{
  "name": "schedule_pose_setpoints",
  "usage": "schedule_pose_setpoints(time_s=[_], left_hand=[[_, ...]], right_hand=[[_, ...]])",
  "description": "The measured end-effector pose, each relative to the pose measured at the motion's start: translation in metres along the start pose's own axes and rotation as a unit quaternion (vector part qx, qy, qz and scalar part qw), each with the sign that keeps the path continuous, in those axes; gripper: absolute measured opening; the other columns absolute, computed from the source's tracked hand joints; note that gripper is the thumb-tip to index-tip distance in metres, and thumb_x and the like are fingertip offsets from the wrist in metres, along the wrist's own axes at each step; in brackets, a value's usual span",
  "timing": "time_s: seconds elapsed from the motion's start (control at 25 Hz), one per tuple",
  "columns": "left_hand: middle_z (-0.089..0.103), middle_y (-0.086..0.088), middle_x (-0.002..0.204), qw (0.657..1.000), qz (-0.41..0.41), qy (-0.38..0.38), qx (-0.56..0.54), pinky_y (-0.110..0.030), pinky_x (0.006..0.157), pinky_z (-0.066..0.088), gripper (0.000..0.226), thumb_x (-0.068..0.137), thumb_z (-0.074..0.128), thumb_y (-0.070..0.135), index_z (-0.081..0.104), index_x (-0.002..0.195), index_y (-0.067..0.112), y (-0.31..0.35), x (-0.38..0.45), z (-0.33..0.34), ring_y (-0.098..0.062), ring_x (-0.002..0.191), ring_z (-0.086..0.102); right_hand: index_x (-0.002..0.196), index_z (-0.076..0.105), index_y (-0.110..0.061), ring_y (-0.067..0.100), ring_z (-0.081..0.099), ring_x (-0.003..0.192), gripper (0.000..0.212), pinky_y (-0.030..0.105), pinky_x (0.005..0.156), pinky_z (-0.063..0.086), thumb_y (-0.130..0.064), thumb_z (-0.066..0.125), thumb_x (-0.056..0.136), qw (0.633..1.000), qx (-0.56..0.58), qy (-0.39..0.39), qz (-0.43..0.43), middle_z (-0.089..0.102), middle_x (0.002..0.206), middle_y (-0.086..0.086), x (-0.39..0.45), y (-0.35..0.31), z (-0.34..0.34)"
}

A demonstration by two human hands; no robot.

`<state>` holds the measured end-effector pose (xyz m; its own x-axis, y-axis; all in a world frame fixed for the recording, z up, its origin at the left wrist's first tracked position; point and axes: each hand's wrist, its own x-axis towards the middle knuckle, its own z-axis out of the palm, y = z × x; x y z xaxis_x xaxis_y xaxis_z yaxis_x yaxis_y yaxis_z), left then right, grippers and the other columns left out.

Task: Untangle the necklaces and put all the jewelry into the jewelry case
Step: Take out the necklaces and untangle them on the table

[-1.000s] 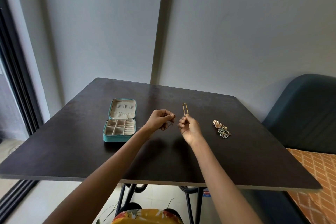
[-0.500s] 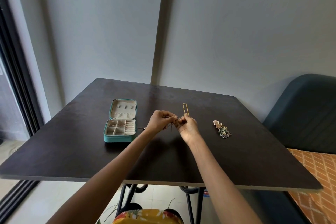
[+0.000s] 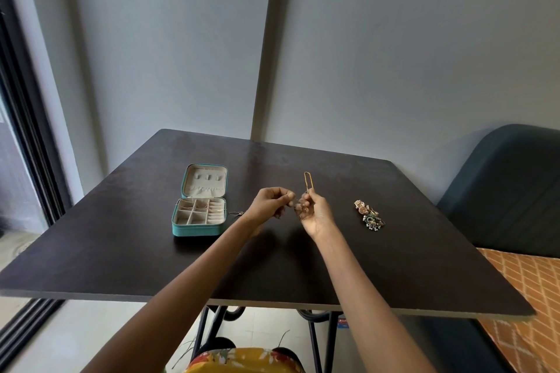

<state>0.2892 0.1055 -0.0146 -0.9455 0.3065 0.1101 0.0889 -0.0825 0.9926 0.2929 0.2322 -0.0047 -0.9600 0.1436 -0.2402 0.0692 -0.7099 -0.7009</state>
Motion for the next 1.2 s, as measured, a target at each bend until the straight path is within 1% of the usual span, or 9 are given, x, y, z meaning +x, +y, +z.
schedule_pose_setpoints(time_s=[0.12, 0.2, 0.32, 0.4, 0.52, 0.68, 0.84, 1.0, 1.2], left_hand=[[0.049, 0.001, 0.064, 0.998, -0.039, -0.041, -0.021, -0.017, 0.048, 0.036, 0.012, 0.095, 0.054, 0.012, 0.06, 0.084, 0.01, 0.002, -0.002, -0.002, -0.005, 0.047, 0.04], [0.048, -0.001, 0.066, 0.999, -0.035, 0.0, -0.003, -0.016, 0.043, 0.034, 0.009, 0.091, 0.058, 0.008, 0.059, 0.082, 0.011, 0.001, 0.0, -0.009, -0.004, 0.043, 0.038], [0.049, -0.001, 0.063, 0.996, -0.007, 0.054, 0.072, -0.015, 0.041, 0.03, 0.011, 0.088, 0.063, 0.009, 0.058, 0.078, 0.012, -0.005, 0.003, -0.027, -0.001, 0.039, 0.036], [0.05, 0.003, 0.06, 0.982, 0.019, 0.057, 0.177, -0.018, 0.05, 0.035, 0.011, 0.087, 0.065, 0.017, 0.061, 0.077, 0.014, -0.008, 0.002, -0.033, 0.0, 0.045, 0.041], [0.062, 0.0, 0.067, 0.927, 0.052, 0.087, 0.361, -0.028, 0.066, 0.043, 0.021, 0.09, 0.06, 0.028, 0.07, 0.082, 0.011, -0.011, 0.0, -0.031, -0.013, 0.064, 0.056], [0.067, -0.01, 0.106, 0.834, 0.074, 0.107, 0.535, -0.036, 0.077, 0.045, 0.024, 0.092, 0.052, 0.023, 0.065, 0.105, 0.008, -0.013, -0.003, -0.026, -0.031, 0.1, 0.06], [0.059, -0.011, 0.116, 0.85, 0.05, 0.087, 0.516, -0.037, 0.088, 0.041, 0.05, 0.085, 0.057, 0.017, 0.042, 0.133, 0.011, -0.017, -0.001, -0.023, -0.03, 0.111, 0.054], [0.056, 0.003, 0.114, 0.84, 0.053, 0.034, 0.538, -0.032, 0.087, 0.028, 0.033, 0.086, 0.058, 0.023, 0.056, 0.119, 0.025, -0.019, 0.001, -0.019, -0.015, 0.112, 0.053], [0.057, 0.008, 0.112, 0.819, 0.092, 0.09, 0.558, -0.032, 0.086, 0.023, 0.019, 0.09, 0.056, 0.038, 0.068, 0.104, 0.033, -0.022, -0.007, -0.006, -0.014, 0.107, 0.049]], right_hand=[[0.076, 0.045, -0.012, 0.002, 0.032, 0.03, 0.025, 0.015, 0.031, 0.026, -0.013, 0.039, 0.101, 1.0, -0.018, 0.009, -0.022, 0.045, 0.046, -0.006, 0.004, -0.001, -0.006], [0.075, 0.043, -0.012, 0.002, 0.031, 0.029, 0.026, 0.014, 0.03, 0.023, -0.012, 0.039, 0.101, 1.0, 0.0, 0.011, -0.026, 0.044, 0.052, -0.004, 0.009, -0.007, -0.013], [0.074, 0.042, -0.013, 0.001, 0.03, 0.029, 0.027, 0.013, 0.031, 0.024, -0.01, 0.039, 0.1, 0.999, -0.014, 0.032, -0.036, 0.038, 0.063, -0.002, 0.01, -0.021, -0.022], [0.074, 0.042, -0.013, 0.001, 0.031, 0.03, 0.027, 0.013, 0.032, 0.025, -0.01, 0.04, 0.1, 0.997, -0.044, 0.034, -0.044, 0.038, 0.065, -0.001, 0.008, -0.024, -0.022], [0.075, 0.041, -0.014, 0.001, 0.029, 0.03, 0.026, 0.013, 0.032, 0.021, -0.012, 0.04, 0.101, 0.995, -0.076, 0.026, -0.061, 0.037, 0.065, -0.001, 0.006, -0.021, -0.017], [0.075, 0.042, -0.013, 0.001, 0.027, 0.032, 0.024, 0.014, 0.031, 0.019, -0.011, 0.045, 0.099, 0.983, -0.157, 0.001, -0.097, 0.034, 0.064, 0.0, 0.002, -0.02, -0.012], [0.083, 0.052, -0.013, 0.001, 0.028, 0.035, 0.011, 0.013, 0.033, 0.021, -0.009, 0.055, 0.094, 0.967, -0.223, -0.057, -0.112, 0.037, 0.067, -0.002, -0.003, -0.019, -0.017], [0.084, 0.054, -0.013, 0.001, 0.03, 0.036, 0.009, 0.013, 0.033, 0.02, -0.009, 0.056, 0.093, 0.96, -0.245, -0.082, -0.107, 0.041, 0.068, -0.002, -0.009, -0.016, -0.019], [0.084, 0.054, -0.013, 0.001, 0.032, 0.037, 0.009, 0.012, 0.033, 0.022, -0.009, 0.056, 0.093, 0.96, -0.246, -0.093, -0.1, 0.041, 0.068, -0.003, -0.01, -0.006, -0.013]])
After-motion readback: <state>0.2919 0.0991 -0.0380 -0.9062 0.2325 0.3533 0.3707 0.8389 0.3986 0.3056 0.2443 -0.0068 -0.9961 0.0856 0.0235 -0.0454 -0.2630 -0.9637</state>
